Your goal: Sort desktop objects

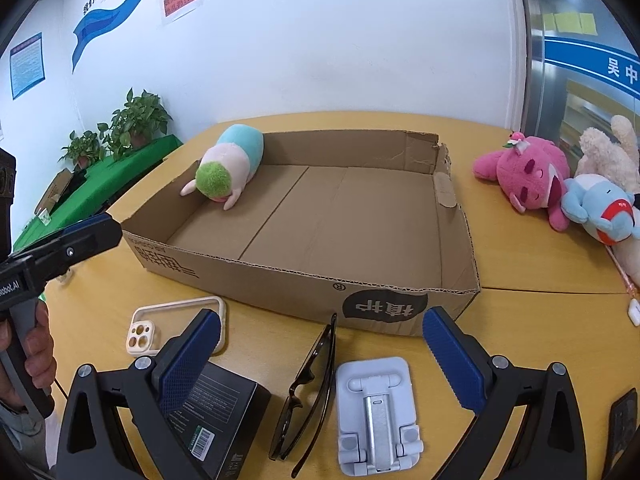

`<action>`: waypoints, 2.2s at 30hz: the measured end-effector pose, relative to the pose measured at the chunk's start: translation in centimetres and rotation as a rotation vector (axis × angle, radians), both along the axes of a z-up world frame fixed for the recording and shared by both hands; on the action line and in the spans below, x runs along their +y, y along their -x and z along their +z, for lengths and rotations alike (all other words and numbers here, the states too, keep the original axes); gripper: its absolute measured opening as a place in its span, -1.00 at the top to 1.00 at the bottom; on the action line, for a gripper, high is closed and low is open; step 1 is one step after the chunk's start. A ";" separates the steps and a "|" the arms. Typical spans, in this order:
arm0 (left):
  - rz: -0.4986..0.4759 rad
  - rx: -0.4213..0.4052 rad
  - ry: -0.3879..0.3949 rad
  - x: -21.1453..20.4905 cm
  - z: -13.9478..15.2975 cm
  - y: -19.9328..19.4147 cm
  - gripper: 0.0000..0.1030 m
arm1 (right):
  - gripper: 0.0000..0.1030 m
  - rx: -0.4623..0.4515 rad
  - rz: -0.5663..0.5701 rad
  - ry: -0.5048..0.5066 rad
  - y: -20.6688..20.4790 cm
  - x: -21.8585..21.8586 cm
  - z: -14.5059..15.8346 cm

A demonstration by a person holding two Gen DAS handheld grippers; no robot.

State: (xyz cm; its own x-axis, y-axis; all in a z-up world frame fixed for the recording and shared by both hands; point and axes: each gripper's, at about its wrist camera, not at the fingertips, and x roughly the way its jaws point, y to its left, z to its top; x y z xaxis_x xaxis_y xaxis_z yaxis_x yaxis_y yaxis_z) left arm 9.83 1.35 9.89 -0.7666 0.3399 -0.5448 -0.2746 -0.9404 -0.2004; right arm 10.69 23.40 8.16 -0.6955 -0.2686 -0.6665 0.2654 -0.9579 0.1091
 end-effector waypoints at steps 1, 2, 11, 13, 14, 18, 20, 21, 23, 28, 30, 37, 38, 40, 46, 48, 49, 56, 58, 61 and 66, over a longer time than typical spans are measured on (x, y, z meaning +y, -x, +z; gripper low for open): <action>-0.005 0.001 0.002 0.1 0.0 -0.1 -0.58 | -0.99 0.002 0.001 0.000 -0.1 0.0 0.1; -0.011 0.001 0.002 0.1 -0.2 -0.3 -0.58 | -0.99 0.002 0.005 0.000 -0.2 0.0 0.1; -0.064 -0.118 -0.002 -0.6 -3.1 -1.4 -0.58 | -0.99 -0.046 0.157 0.022 -2.3 -0.2 -1.5; -0.077 -0.163 -0.011 -1.0 -4.3 -1.8 -0.58 | -0.99 -0.073 0.230 0.019 -3.6 -0.4 -2.5; -0.086 -0.190 -0.019 -1.2 -4.9 -2.0 -0.58 | -0.99 -0.096 0.271 0.023 -4.3 -0.6 -3.2; -0.133 -0.279 -0.058 -1.5 -7.3 -2.4 -0.57 | -0.99 -0.198 0.383 0.049 -6.3 -1.5 -5.6; -0.150 -0.322 -0.079 -1.2 -8.5 -2.4 -0.56 | -0.99 -0.223 0.416 0.059 -6.9 -2.3 -6.5; -0.162 -0.349 -0.092 -0.9 -9.2 -2.5 -0.55 | -0.99 -0.231 0.426 0.074 -7.1 -2.8 -6.7; -0.191 -0.390 -0.108 -0.4 -10.4 -2.6 -0.55 | -0.99 -0.242 0.446 0.095 -7.3 -3.8 -7.1; -0.208 -0.433 -0.107 -0.3 -11.9 -2.6 -0.55 | -0.99 -0.234 0.521 0.041 -7.9 -6.6 -7.4; -0.211 -0.448 -0.145 -1.0 -12.2 -2.5 -0.53 | -0.99 -0.224 0.517 0.023 -8.1 -6.8 -7.3; -0.202 -0.472 -0.197 -2.0 -12.9 -1.9 -0.53 | -0.99 -0.121 0.557 0.028 -9.4 -6.2 -4.5; -0.202 -0.474 -0.208 -2.3 -13.0 -1.7 -0.52 | -0.99 -0.129 0.572 0.017 -9.3 -6.6 -4.7; -0.198 -0.463 -0.203 -2.8 -13.0 -1.8 -0.52 | -0.99 -0.159 0.589 -0.019 -9.0 -7.4 -5.6; -0.173 -0.464 -0.205 -4.5 -13.0 -1.8 -0.52 | -1.00 -0.213 0.593 -0.021 -7.6 -8.9 -8.1; -0.177 -0.471 -0.206 -4.6 -12.9 -1.8 -0.52 | -1.00 -0.214 0.601 0.008 -7.1 -9.1 -8.3; -0.182 -0.476 -0.207 -4.6 -12.9 -1.8 -0.52 | -1.00 -0.213 0.615 0.030 -7.0 -9.2 -8.2; -0.240 -0.485 -0.216 -3.0 -13.1 -1.7 -0.51 | -0.91 -0.208 0.645 -0.102 -7.0 -10.3 -10.1; -0.242 -0.474 -0.191 -2.3 -13.0 -1.8 -0.52 | -0.82 -0.182 0.655 -0.122 -7.4 -10.7 -10.3; -0.234 -0.466 -0.180 -2.2 -12.6 -1.7 -0.48 | -0.67 -0.157 0.613 -0.143 -7.2 -10.6 -10.3; -0.213 -0.398 -0.157 -1.8 -10.4 -1.3 -0.27 | -0.54 -0.089 0.564 -0.188 -6.8 -10.3 -9.4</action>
